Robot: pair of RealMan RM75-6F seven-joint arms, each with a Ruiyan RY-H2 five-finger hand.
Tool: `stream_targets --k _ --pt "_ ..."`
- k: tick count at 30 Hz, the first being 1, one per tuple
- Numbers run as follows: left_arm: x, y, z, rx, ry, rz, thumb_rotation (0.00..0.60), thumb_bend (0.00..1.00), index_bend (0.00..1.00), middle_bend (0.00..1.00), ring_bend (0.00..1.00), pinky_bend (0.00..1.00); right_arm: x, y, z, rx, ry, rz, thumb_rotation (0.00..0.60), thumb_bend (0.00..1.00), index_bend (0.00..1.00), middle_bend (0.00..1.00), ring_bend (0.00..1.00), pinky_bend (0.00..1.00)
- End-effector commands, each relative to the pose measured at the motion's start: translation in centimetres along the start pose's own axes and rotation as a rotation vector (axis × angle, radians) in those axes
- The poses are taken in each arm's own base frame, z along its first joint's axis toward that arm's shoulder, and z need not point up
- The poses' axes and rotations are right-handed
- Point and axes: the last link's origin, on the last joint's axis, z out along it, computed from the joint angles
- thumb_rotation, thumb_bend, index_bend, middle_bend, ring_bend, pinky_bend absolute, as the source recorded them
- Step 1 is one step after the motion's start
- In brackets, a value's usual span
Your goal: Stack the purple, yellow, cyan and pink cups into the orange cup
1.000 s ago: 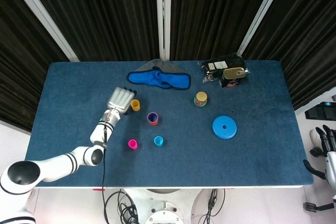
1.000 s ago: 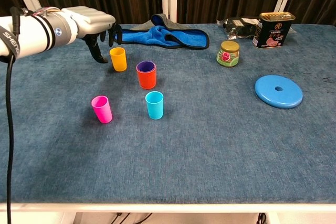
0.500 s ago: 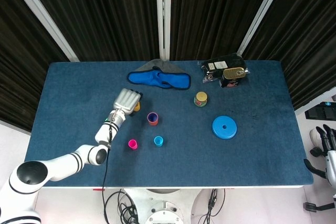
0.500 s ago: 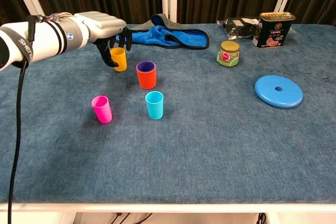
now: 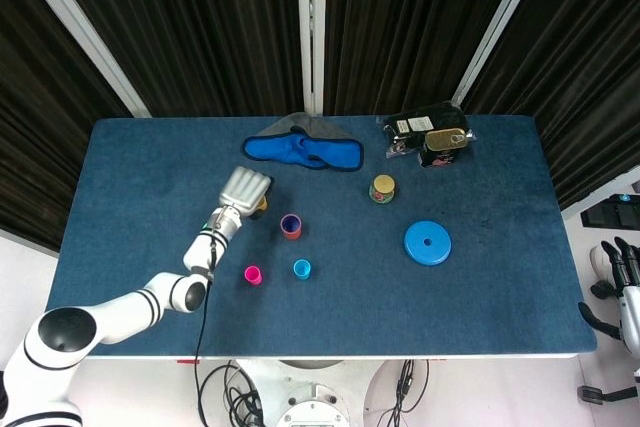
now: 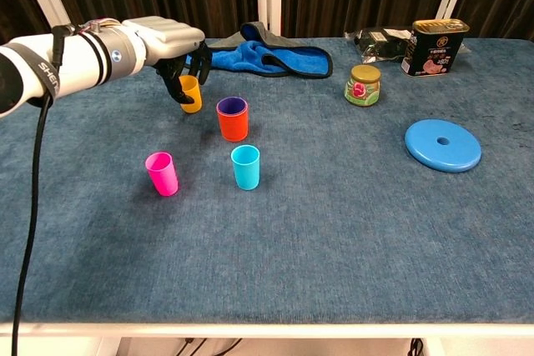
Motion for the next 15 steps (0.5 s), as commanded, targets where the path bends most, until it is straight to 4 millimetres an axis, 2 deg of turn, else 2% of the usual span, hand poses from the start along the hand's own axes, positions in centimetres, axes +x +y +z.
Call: stream_targets --k 1,5,8,15 --pt "0.0 0.0 0.0 0.001 0.0 -0.009 0.6 0.27 0.48 0.5 0.5 0.61 0.0 0.0 0.0 -0.002 -0.001 0.001 0.6 0.17 0.0 0.0 0.0 0.0" --pt "0.6 0.1 -0.3 -0.011 0.016 -0.012 0.6 0.28 0.49 0.52 0.51 0.62 0.1 0.0 0.0 -0.003 0.002 0.002 0.6 0.17 0.0 0.0 0.0 0.0" --pt "1.9 0.2 -1.0 -0.027 0.048 -0.027 0.6 0.28 0.49 0.52 0.51 0.62 0.1 0.1 0.0 -0.003 0.005 0.001 0.6 0.17 0.0 0.0 0.0 0.0" --pt "5.7 2.0 -4.1 -0.103 0.096 -0.09 0.6 0.28 0.5 0.52 0.51 0.62 -0.1 -0.1 0.0 0.002 -0.002 0.0 0.6 0.17 0.0 0.0 0.0 0.0"
